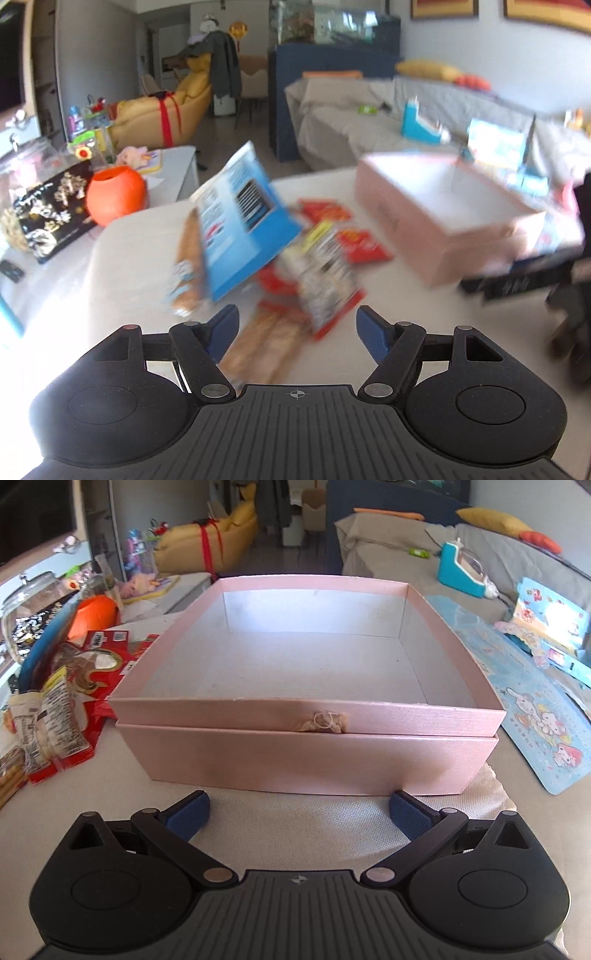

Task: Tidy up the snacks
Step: 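Grasp the brown wafer packet with the left tool while the right tool grasps the white snack packet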

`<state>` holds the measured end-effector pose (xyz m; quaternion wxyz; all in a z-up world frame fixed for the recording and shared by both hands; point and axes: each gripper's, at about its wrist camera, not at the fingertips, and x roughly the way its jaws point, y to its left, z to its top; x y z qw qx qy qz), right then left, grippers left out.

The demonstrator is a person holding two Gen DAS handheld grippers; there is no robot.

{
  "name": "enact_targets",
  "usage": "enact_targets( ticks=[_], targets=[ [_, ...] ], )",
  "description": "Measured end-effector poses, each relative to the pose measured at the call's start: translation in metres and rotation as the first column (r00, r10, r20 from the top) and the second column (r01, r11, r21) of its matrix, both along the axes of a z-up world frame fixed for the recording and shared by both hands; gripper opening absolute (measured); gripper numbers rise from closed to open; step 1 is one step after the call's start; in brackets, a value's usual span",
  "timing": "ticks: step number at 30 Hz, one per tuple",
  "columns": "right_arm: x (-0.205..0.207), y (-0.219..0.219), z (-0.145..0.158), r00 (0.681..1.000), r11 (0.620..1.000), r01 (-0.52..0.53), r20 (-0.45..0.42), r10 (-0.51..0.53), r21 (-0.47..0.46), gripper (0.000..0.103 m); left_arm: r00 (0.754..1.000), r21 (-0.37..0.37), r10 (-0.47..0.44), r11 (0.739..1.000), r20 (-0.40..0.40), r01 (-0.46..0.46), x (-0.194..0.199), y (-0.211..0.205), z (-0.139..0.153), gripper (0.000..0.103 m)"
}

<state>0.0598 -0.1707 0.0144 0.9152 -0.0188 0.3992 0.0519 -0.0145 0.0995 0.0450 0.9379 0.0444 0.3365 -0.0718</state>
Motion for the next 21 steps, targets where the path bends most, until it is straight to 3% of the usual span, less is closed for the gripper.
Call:
enact_targets(
  ticks=[3,8,9,11,14,21],
  targets=[
    [0.003,0.003,0.001,0.999,0.999,0.031,-0.021,-0.031,-0.004,0.103,0.998,0.077,0.003,0.997,-0.065,0.002,0.005,0.008,-0.018,0.075],
    [0.003,0.004,0.002,1.0,1.0,0.007,-0.03,-0.008,-0.018,0.103,0.994,-0.033,0.044,0.998,-0.096,-0.047,0.024,0.023,-0.032,0.073],
    [0.0,0.005,0.003,0.999,1.0,-0.018,-0.034,0.017,-0.022,0.103,0.995,-0.053,0.045,0.997,-0.091,-0.05,0.026,0.023,-0.031,0.07],
    [-0.005,0.013,0.008,0.99,0.991,-0.13,-0.057,0.13,-0.004,0.103,0.996,-0.082,0.04,0.996,-0.08,-0.047,0.024,0.023,-0.028,0.04],
    [-0.018,0.025,0.019,0.966,0.966,-0.258,-0.014,0.259,0.026,0.102,0.996,-0.11,0.056,0.992,-0.075,-0.064,0.018,0.025,-0.025,0.041],
    [0.013,0.063,0.042,0.943,0.95,-0.314,0.115,0.312,-0.001,0.102,0.99,-0.154,0.122,0.979,-0.075,-0.132,0.003,0.036,-0.024,0.041]
  ],
)
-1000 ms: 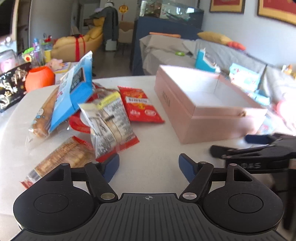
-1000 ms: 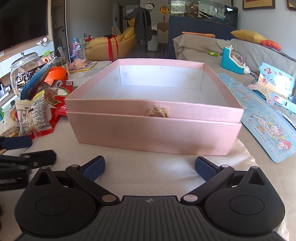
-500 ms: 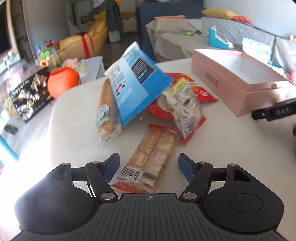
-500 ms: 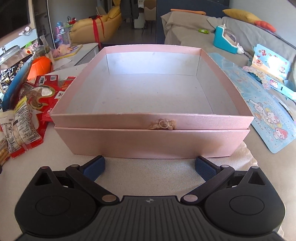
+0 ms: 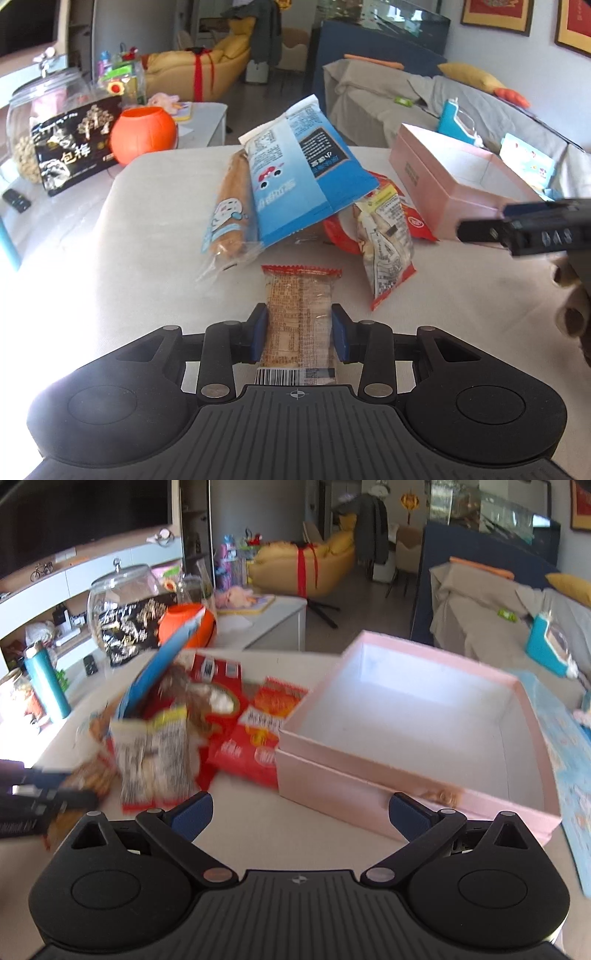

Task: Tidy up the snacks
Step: 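Grasp the brown wafer packet with the left tool while the right tool grasps the white snack packet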

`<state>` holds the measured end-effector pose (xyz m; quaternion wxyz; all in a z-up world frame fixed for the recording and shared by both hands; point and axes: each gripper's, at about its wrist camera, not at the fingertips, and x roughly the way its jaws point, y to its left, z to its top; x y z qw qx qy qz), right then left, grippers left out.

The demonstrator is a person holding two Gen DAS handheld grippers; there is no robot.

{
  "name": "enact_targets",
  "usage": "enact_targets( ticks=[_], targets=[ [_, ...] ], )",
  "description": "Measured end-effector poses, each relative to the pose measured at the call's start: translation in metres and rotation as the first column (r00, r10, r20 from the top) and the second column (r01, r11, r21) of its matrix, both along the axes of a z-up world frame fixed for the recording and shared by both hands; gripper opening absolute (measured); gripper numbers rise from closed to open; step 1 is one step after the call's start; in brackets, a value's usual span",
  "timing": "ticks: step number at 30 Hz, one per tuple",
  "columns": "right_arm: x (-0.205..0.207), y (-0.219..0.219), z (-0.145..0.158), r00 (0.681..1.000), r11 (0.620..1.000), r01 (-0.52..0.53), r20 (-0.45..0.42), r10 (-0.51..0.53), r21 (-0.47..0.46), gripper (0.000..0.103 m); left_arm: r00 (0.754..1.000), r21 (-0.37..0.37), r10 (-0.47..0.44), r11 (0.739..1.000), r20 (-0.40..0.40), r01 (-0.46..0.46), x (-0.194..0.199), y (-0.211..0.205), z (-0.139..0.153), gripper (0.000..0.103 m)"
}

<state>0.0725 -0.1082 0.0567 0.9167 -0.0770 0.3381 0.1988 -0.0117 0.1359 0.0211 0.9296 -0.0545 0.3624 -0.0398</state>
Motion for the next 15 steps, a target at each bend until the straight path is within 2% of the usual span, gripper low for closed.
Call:
enact_targets(
  ticks=[4,6,8,9,10,11,12,15],
  targets=[
    [0.003,0.03,0.009,0.991,0.989,-0.126,-0.025,0.128,0.079,0.102,1.0,0.003,-0.008,1.0,-0.01,0.008,-0.003,-0.002,-0.002,0.042],
    [0.0,0.052,0.006,0.985,0.983,-0.168,-0.035,0.171,0.068,0.1,1.0,0.023,-0.014,1.0,-0.01,0.015,-0.002,-0.005,-0.002,0.043],
    [-0.001,0.073,-0.002,0.981,0.981,-0.19,-0.046,0.191,0.034,0.092,1.0,0.047,-0.023,0.999,-0.017,0.024,-0.001,-0.008,-0.002,0.044],
    [-0.001,0.081,-0.006,0.979,0.981,-0.195,-0.056,0.196,0.015,0.081,0.999,0.058,-0.031,0.998,-0.02,0.032,-0.001,-0.009,-0.002,0.044],
    [0.0,0.086,-0.009,0.977,0.98,-0.199,-0.076,0.198,0.0,0.064,0.999,0.071,-0.04,0.997,-0.023,0.042,-0.002,-0.01,-0.002,0.044],
    [-0.001,0.085,-0.008,0.971,0.977,-0.212,-0.104,0.213,0.023,0.055,0.998,0.081,-0.05,0.995,-0.024,0.051,-0.004,-0.011,-0.001,0.043],
    [-0.001,0.081,-0.006,0.967,0.975,-0.213,-0.13,0.219,0.057,0.049,0.998,0.085,-0.06,0.994,-0.024,0.061,-0.006,-0.012,0.0,0.042],
    [-0.016,0.054,0.011,0.976,0.98,-0.186,-0.098,0.193,0.075,0.048,0.994,0.022,-0.11,0.994,0.01,0.11,-0.013,-0.017,0.007,0.041]
  ],
)
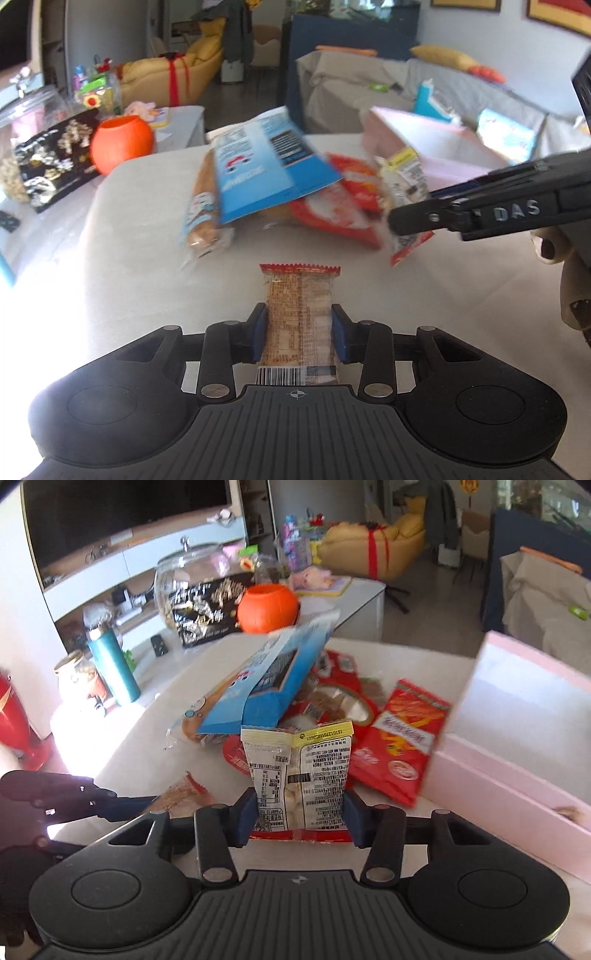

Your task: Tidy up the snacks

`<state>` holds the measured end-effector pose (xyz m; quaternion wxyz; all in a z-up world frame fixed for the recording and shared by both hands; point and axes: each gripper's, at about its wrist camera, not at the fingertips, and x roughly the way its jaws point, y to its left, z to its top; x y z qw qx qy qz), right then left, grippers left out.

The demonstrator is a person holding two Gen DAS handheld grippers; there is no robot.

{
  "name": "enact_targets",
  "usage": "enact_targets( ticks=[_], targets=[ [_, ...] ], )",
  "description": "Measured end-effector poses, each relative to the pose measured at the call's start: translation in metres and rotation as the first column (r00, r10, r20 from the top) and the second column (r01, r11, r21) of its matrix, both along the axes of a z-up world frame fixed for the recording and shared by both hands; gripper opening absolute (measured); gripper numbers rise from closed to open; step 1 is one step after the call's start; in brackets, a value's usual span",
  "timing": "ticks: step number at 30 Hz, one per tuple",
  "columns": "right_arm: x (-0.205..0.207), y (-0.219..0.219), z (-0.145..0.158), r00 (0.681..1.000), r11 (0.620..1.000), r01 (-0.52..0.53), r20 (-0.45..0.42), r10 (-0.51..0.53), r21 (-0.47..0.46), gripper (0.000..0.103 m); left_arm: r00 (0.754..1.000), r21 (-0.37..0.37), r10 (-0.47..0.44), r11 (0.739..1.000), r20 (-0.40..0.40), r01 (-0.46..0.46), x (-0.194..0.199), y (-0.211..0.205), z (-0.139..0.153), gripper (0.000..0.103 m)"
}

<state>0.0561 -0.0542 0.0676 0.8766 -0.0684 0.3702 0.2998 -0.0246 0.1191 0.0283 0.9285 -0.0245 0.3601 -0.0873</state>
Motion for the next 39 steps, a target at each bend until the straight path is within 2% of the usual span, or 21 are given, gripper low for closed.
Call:
enact_targets(
  ticks=[4,7,9,10,12,13,15,16,19,21,23,26,28,31,34,37,39],
  targets=[
    [-0.02,-0.053,0.031,0.995,0.998,0.065,0.076,-0.064,0.001,0.048,0.988,-0.068,-0.097,0.992,0.118,0.106,0.007,-0.025,0.036,0.04],
    [-0.028,-0.095,0.064,0.974,0.988,0.154,0.167,-0.155,0.022,0.048,0.957,-0.102,-0.172,0.974,0.235,0.2,0.029,-0.055,0.079,0.041],
    [-0.024,-0.114,0.083,0.946,0.973,0.228,0.231,-0.228,0.029,0.048,0.935,-0.185,-0.198,0.948,0.294,0.259,0.059,-0.073,0.104,0.043],
    [-0.019,-0.122,0.091,0.931,0.964,0.265,0.253,-0.265,0.034,0.048,0.936,-0.231,-0.197,0.935,0.291,0.269,0.079,-0.079,0.111,0.048],
    [-0.002,-0.133,0.1,0.916,0.953,0.299,0.264,-0.302,0.053,0.051,0.957,-0.295,-0.172,0.925,0.234,0.239,0.125,-0.091,0.116,0.048],
    [0.008,-0.137,0.1,0.915,0.951,0.303,0.261,-0.308,0.058,0.059,0.966,-0.3,-0.152,0.93,0.21,0.212,0.139,-0.094,0.115,0.044],
    [0.027,-0.143,0.093,0.904,0.934,0.355,0.238,-0.355,0.047,0.072,0.978,-0.278,-0.101,0.949,0.182,0.15,0.157,-0.09,0.106,0.044],
    [0.031,-0.146,0.087,0.896,0.922,0.385,0.222,-0.384,0.043,0.072,0.979,-0.264,-0.092,0.955,0.18,0.139,0.156,-0.084,0.101,0.044],
    [0.019,-0.154,0.064,0.927,0.945,0.323,0.184,-0.327,0.052,0.073,0.983,-0.22,-0.065,0.97,0.174,0.103,0.139,-0.06,0.081,0.044],
    [0.009,-0.154,0.046,0.942,0.955,0.293,0.156,-0.295,0.037,0.074,0.982,-0.135,-0.025,0.989,0.188,0.051,0.12,-0.047,0.068,0.044],
    [0.009,-0.147,0.027,0.962,0.966,0.257,0.092,-0.259,0.03,0.074,0.984,-0.052,0.005,0.999,0.176,0.004,0.11,-0.038,0.05,0.044],
    [0.018,-0.121,0.001,0.98,0.98,0.197,-0.019,-0.196,0.039,0.074,0.989,-0.012,0.047,0.999,0.144,-0.046,0.098,-0.02,0.031,0.044],
    [0.021,-0.096,-0.01,0.983,0.983,0.181,-0.044,-0.179,0.041,0.074,0.986,-0.015,0.072,0.997,0.15,-0.071,0.092,-0.007,0.025,0.044],
    [0.037,-0.066,-0.018,0.976,0.975,0.208,-0.078,-0.202,0.077,0.077,0.975,-0.072,0.154,0.987,0.16,-0.144,0.079,0.016,0.023,0.044],
    [0.062,-0.041,-0.026,0.946,0.948,0.297,-0.171,-0.275,0.116,0.079,0.964,-0.142,0.212,0.972,0.159,-0.19,0.061,0.037,0.02,0.044],
    [0.087,-0.016,-0.038,0.902,0.914,0.383,-0.265,-0.34,0.134,0.08,0.965,-0.157,0.215,0.969,0.152,-0.191,0.047,0.043,0.019,0.044],
    [0.087,-0.005,-0.04,0.891,0.889,0.434,-0.219,-0.399,0.146,0.081,0.968,-0.148,0.205,0.972,0.146,-0.183,0.04,0.044,0.02,0.044]
  ],
)
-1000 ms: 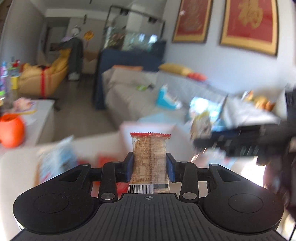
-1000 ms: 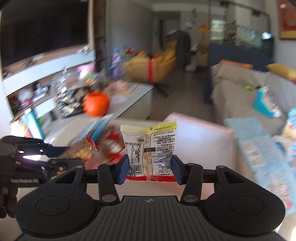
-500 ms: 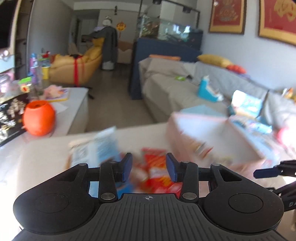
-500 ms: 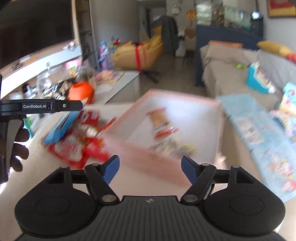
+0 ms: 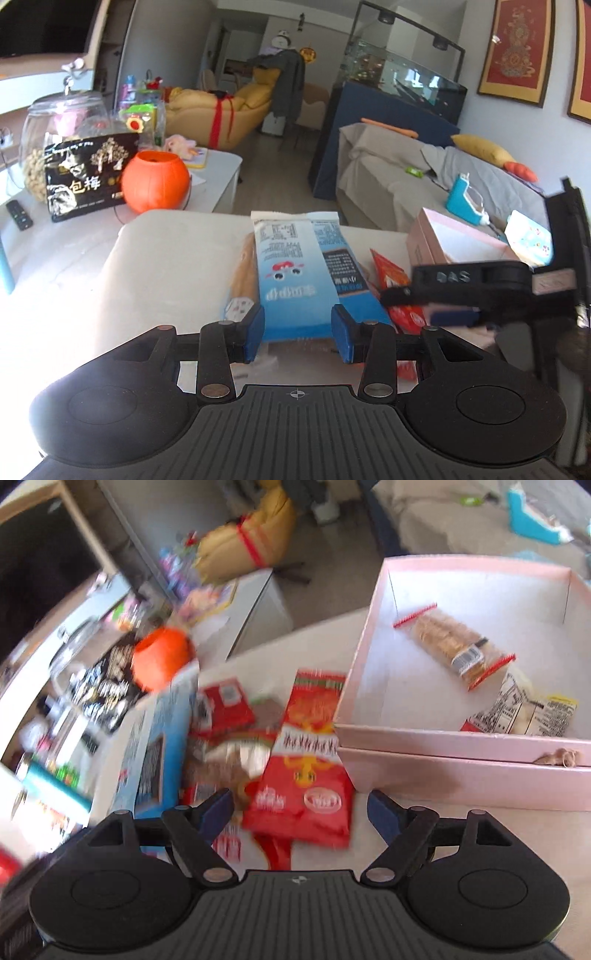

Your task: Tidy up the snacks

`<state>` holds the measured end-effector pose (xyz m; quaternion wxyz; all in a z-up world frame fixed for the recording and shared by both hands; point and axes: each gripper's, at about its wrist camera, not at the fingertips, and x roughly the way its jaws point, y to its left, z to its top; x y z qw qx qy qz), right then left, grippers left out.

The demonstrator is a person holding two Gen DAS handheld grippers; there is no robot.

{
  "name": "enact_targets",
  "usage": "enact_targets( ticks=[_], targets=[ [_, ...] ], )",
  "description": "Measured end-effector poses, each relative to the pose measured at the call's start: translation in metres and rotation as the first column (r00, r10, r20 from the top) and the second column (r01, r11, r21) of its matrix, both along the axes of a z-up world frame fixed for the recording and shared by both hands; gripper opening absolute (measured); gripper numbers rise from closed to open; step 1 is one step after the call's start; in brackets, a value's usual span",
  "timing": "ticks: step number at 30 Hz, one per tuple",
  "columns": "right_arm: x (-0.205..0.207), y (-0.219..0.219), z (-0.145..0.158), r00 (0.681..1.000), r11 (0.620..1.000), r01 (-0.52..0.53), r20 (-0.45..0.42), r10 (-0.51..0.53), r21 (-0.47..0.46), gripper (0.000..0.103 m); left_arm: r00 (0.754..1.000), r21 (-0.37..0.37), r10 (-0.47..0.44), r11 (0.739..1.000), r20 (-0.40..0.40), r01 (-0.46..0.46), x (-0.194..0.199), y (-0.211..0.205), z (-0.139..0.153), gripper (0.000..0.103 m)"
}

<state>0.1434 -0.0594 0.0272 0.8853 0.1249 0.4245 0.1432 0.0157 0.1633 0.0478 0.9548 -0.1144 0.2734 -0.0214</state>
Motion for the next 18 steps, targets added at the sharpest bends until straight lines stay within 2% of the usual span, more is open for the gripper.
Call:
enact_targets(
  ticks=[2,4,5,6,7,10,15,18],
  targets=[
    [0.0,0.009,0.0,0.999,0.998,-0.009,0.048,0.011,-0.055,0.077,1.0,0.009,-0.004,1.0,-0.003,0.004,-0.005,0.001,0.002,0.044],
    [-0.005,0.011,0.0,0.996,0.993,-0.062,0.062,0.068,-0.096,0.053,1.0,0.007,-0.001,1.0,0.001,0.001,-0.007,0.002,0.002,0.044],
    [-0.007,0.009,0.001,0.994,0.989,-0.096,0.039,0.1,-0.11,0.052,1.0,0.004,0.003,1.0,0.005,-0.003,-0.008,0.002,0.003,0.044],
    [-0.011,0.003,0.002,0.992,0.987,-0.118,0.026,0.122,-0.111,0.043,1.0,0.0,0.006,1.0,0.009,-0.006,-0.009,0.002,0.004,0.044],
    [-0.017,-0.003,0.002,0.989,0.983,-0.141,0.017,0.144,-0.114,0.029,1.0,-0.003,0.005,1.0,0.01,-0.005,-0.009,0.0,0.004,0.044],
    [-0.037,-0.025,0.001,0.981,0.972,-0.193,-0.002,0.194,-0.131,0.018,0.999,0.002,-0.042,0.999,0.003,0.042,-0.006,-0.015,0.006,0.044],
    [-0.073,-0.057,0.004,0.977,0.967,-0.209,0.02,0.215,-0.148,0.018,0.983,0.038,-0.181,0.983,-0.03,0.182,0.002,-0.055,0.002,0.044],
    [-0.084,-0.066,0.002,0.972,0.96,-0.212,0.065,0.227,-0.184,0.022,0.98,0.085,-0.192,0.977,-0.06,0.197,0.012,-0.073,-0.006,0.044]
  ],
)
